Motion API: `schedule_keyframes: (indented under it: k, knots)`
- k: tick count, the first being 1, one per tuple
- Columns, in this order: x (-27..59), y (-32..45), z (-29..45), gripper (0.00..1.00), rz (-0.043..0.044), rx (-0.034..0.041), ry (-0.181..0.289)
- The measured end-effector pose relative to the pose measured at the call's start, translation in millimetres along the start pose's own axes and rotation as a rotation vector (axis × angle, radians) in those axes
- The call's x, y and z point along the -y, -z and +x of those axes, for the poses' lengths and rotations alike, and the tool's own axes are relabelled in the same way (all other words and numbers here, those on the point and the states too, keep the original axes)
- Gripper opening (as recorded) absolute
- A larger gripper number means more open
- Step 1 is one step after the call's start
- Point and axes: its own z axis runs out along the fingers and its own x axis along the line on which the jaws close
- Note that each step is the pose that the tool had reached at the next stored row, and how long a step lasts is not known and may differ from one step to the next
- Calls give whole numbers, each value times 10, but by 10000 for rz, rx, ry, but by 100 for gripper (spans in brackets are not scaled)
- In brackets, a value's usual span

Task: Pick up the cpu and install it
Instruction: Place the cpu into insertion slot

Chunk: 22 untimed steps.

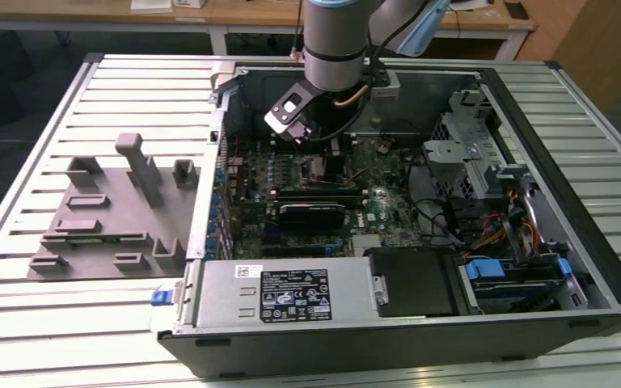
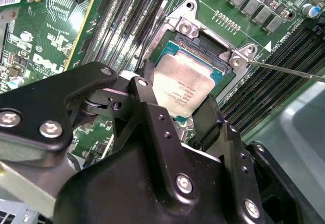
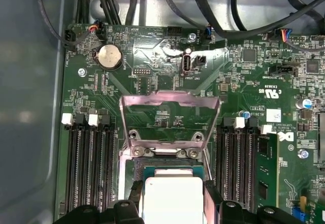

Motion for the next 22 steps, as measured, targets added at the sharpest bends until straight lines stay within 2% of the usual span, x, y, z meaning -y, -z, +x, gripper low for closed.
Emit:
schedule_keyframes:
  k: [10,22]
  knots:
    - [2,-63,49,55,13,0,2]
    - [6,-95,52,55,13,1,0]
